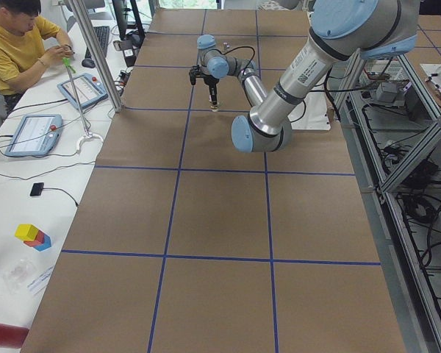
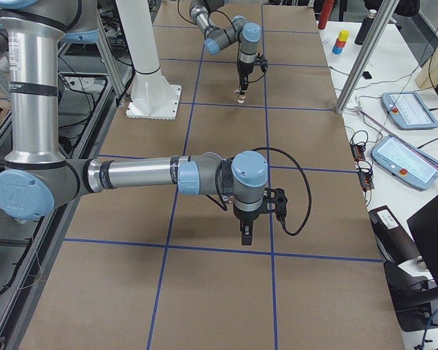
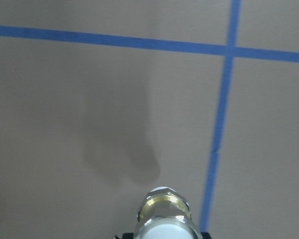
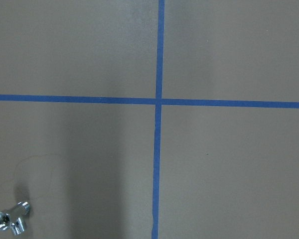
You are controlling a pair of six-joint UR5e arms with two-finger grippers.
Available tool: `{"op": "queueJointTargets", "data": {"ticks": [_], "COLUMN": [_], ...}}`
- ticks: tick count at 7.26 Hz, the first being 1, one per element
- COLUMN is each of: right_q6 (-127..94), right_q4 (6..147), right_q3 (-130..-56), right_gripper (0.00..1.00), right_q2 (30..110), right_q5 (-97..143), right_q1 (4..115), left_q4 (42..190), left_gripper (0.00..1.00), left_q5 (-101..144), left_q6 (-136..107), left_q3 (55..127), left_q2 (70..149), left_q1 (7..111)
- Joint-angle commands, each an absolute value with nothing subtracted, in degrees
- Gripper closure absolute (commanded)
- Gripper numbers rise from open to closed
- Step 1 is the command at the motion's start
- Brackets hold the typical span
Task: Assemble PPR valve and pipe with both arms
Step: 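Carry the valve with the left gripper to the table center, set upright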
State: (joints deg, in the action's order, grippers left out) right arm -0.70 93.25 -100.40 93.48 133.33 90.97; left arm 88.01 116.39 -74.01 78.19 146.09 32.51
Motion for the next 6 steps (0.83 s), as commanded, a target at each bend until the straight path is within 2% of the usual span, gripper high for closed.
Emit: {"op": "queueJointTargets", "data": {"ticks": [1, 5, 6], "right_q6": [-0.70, -0.70, -0.70], "right_q4": [93.25, 93.16, 93.16], "right_q3": [-100.28, -100.28, -100.28], "right_gripper": [0.00, 0.00, 0.00], "right_q2": [93.43, 93.52, 93.52], "right_q5": [133.24, 133.24, 133.24], "right_q1": [90.88, 90.97, 90.97], "left_q4": [88.86, 88.68, 88.86], "left_gripper": [1.00, 0.98, 0.89], "left_q5": [115.14, 115.05, 115.05], "left_q6": [-75.23, -74.80, -74.71], "left_q3": [75.32, 75.32, 75.32], "left_q2": [148.10, 146.61, 146.43], "left_q1": [31.64, 31.64, 31.64]}}
